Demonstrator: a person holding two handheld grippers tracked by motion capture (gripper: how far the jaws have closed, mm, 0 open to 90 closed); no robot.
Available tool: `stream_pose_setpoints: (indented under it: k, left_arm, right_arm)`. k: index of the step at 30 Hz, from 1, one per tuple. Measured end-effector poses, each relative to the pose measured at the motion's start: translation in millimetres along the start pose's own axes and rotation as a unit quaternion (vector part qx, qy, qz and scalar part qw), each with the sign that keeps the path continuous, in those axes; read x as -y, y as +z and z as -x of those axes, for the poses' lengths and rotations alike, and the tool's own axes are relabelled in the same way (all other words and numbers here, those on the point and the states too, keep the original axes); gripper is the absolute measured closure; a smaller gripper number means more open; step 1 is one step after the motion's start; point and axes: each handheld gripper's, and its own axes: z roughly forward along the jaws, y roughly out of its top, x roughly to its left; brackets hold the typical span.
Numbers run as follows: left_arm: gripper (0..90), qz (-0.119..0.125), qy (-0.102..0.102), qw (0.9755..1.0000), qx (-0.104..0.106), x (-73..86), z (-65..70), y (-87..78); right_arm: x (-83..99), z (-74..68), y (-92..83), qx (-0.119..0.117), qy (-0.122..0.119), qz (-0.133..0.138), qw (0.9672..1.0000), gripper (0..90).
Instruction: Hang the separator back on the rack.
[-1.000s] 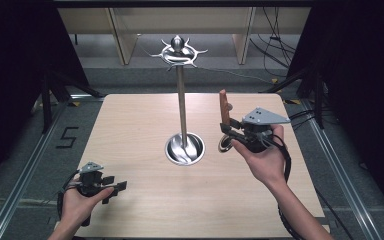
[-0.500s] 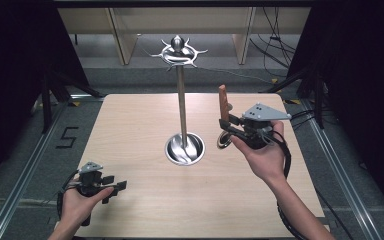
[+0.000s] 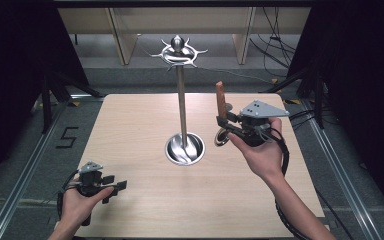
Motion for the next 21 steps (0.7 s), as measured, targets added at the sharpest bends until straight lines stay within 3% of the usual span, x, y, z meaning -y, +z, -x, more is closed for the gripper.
stream_pose_setpoints:
  k: [4, 5, 21]
  left_arm:
    - [38.9, 0.001, 0.001, 1.0000, 0.000, 0.0, 0.0, -0.3]
    - [38.9, 0.002, 0.000, 1.0000, 0.000, 0.0, -0.1, -0.4]
    - [38.9, 0.002, -0.001, 1.0000, 0.000, -0.2, 0.6, 0.7]
  right_arm:
    - [-0.9, -0.1, 0.9, -0.003, -0.009, 0.003, 1.0000, 69.4]
    - [-1.9, -1.6, 1.1, -0.002, 0.000, 0.002, 1.0000, 69.5]
    - [-15.6, -5.9, 6.1, -0.005, -0.005, 0.015, 0.9999, 69.5]
